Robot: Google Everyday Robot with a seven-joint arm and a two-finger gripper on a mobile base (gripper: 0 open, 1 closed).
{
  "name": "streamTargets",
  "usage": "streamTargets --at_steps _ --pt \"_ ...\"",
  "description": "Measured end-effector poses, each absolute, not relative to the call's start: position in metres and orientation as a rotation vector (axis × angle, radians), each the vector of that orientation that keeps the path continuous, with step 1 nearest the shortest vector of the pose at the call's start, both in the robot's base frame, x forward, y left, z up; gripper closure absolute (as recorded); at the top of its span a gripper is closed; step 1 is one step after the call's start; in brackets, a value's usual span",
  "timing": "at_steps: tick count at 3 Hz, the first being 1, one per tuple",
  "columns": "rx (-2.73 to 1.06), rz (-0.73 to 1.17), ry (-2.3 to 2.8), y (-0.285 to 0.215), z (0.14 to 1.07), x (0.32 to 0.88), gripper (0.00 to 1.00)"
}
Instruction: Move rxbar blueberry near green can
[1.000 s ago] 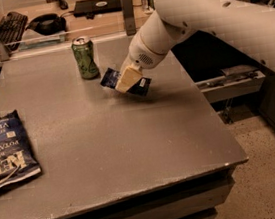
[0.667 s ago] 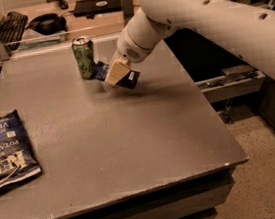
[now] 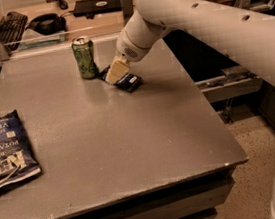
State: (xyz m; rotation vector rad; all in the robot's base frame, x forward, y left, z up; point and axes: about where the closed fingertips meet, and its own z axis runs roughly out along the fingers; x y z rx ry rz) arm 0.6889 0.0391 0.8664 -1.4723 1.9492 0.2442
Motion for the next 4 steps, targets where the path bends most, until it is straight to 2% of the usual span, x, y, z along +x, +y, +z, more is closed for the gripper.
streamTargets --at_steps 1,2,4 --pt "-1.464 0.245 1.960 0.029 0.865 0.691 0.00" --pt "-1.447 0.291 1.940 0.002 0.879 0.685 0.00" --pt "-1.440 0.533 1.814 -0.114 0.911 0.657 0.00"
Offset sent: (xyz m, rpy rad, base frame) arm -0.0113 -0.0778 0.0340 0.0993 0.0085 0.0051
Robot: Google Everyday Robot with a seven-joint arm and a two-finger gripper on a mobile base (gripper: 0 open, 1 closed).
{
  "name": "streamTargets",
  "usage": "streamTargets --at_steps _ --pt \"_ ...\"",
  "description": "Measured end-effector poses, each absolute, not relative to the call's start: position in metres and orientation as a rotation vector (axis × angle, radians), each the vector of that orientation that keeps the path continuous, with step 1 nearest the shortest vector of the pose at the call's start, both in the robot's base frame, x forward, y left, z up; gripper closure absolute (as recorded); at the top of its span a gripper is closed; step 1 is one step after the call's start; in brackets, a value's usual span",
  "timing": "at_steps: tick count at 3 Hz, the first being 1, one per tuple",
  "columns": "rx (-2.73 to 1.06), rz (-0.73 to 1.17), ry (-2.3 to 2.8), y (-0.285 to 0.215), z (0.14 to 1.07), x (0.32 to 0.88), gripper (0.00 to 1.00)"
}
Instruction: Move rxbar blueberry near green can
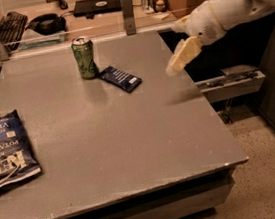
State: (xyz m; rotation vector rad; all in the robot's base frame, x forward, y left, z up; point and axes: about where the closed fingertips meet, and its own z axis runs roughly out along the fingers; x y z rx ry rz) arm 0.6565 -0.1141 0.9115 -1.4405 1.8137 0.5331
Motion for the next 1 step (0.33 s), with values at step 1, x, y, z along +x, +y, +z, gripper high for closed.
streamTargets --at_steps 1 --pt "-1.477 0.564 1.787 -0.1169 0.9251 0.6461 0.00"
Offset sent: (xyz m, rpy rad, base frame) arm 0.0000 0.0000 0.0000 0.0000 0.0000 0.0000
